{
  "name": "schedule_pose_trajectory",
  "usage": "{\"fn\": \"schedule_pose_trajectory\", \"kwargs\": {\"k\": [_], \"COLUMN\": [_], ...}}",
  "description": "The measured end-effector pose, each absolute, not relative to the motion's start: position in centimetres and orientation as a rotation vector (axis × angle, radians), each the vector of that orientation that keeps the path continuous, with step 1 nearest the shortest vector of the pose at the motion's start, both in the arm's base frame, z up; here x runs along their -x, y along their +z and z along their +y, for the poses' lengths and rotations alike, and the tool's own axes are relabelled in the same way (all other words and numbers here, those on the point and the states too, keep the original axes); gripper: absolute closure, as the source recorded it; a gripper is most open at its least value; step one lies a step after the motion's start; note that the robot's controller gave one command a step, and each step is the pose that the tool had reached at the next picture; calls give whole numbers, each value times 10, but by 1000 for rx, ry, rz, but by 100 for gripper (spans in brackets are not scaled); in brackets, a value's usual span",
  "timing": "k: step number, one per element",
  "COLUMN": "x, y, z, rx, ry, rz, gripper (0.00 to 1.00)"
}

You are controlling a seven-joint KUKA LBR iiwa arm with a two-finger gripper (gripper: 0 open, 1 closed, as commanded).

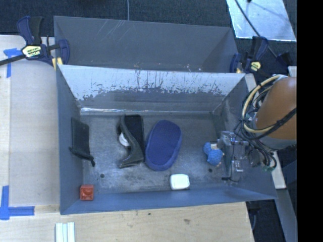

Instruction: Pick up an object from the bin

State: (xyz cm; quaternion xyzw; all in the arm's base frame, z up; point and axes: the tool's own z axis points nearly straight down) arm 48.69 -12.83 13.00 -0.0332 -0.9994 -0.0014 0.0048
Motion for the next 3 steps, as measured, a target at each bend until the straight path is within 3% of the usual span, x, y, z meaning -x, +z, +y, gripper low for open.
{"fn": "schedule_pose_trajectory", "kwargs": {"k": [1, 2, 3], "x": [-544, -576, -576], "y": [74, 96, 96], "z": [-100, -147, -147], "rx": [-456, -1033, -1033], "ry": [-1, -2, 0], "rz": [-3112, -2971, -2972], "gripper": [0, 0, 100]}}
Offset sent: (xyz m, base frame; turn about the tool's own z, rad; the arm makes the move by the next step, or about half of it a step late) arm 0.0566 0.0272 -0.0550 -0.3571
